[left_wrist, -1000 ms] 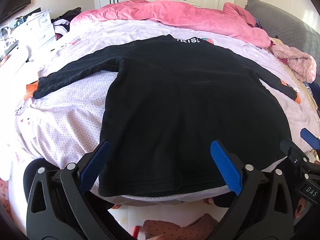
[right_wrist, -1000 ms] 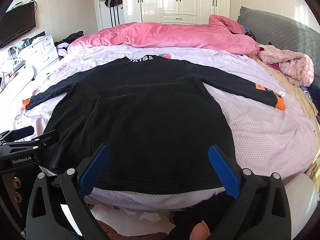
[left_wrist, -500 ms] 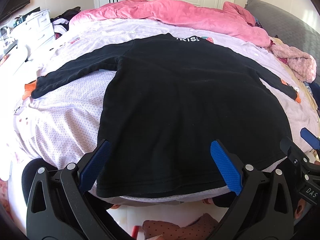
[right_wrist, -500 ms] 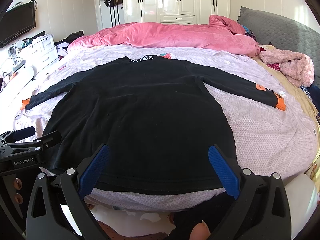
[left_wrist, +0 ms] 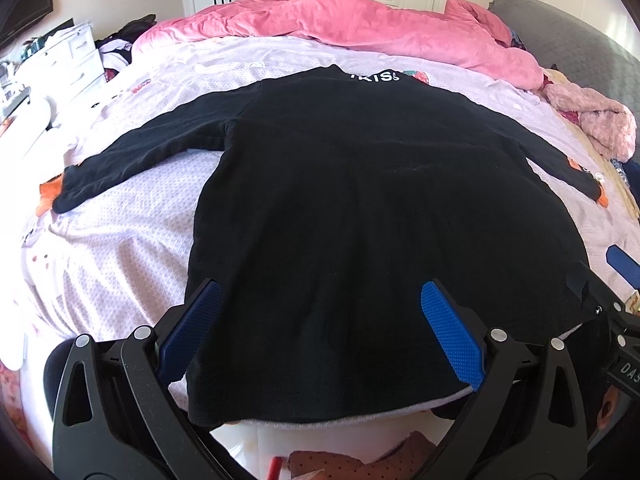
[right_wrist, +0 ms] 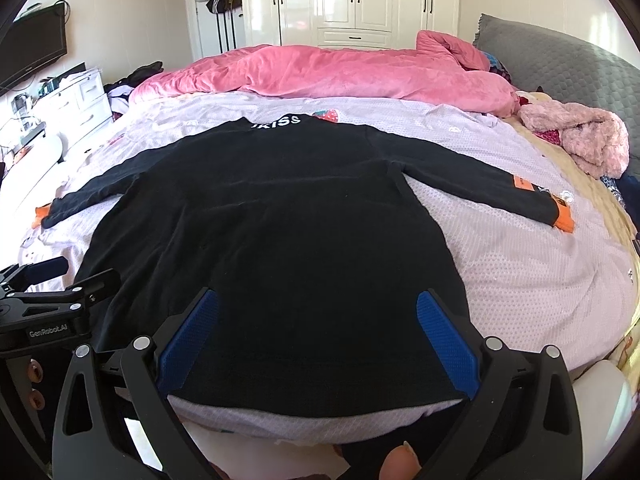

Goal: Fold small clothes

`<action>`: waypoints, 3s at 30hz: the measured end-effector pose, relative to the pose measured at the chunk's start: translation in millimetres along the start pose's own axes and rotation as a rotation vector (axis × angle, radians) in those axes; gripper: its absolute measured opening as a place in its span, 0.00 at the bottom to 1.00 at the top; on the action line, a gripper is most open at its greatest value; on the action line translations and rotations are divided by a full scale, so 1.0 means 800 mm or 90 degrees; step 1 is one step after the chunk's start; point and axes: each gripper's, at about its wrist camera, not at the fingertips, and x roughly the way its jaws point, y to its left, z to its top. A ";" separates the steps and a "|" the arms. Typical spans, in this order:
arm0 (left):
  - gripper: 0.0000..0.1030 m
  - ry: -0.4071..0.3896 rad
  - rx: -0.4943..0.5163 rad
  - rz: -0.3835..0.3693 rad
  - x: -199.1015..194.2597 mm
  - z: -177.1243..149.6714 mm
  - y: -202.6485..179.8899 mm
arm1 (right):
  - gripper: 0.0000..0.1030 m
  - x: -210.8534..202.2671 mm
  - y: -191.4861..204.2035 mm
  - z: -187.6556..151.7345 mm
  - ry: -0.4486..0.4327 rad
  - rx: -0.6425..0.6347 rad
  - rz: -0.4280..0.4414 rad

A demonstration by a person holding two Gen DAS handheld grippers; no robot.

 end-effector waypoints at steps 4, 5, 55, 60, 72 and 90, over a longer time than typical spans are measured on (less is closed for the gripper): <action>0.91 -0.001 -0.001 -0.002 0.008 0.014 -0.001 | 0.96 0.009 -0.007 0.010 0.000 0.004 -0.008; 0.91 -0.002 -0.001 -0.002 0.010 0.018 -0.001 | 0.96 0.011 -0.009 0.012 0.000 0.005 -0.009; 0.91 0.030 0.030 -0.071 0.136 0.224 -0.065 | 0.96 0.163 -0.165 0.230 -0.004 0.173 -0.051; 0.91 0.038 0.029 -0.070 0.160 0.235 -0.075 | 0.96 0.176 -0.207 0.222 0.008 0.206 -0.090; 0.91 0.050 0.029 -0.096 0.192 0.239 -0.096 | 0.96 0.176 -0.325 0.178 0.026 0.303 -0.224; 0.91 0.059 0.076 -0.096 0.221 0.233 -0.120 | 0.96 0.187 -0.442 0.106 0.073 0.459 -0.358</action>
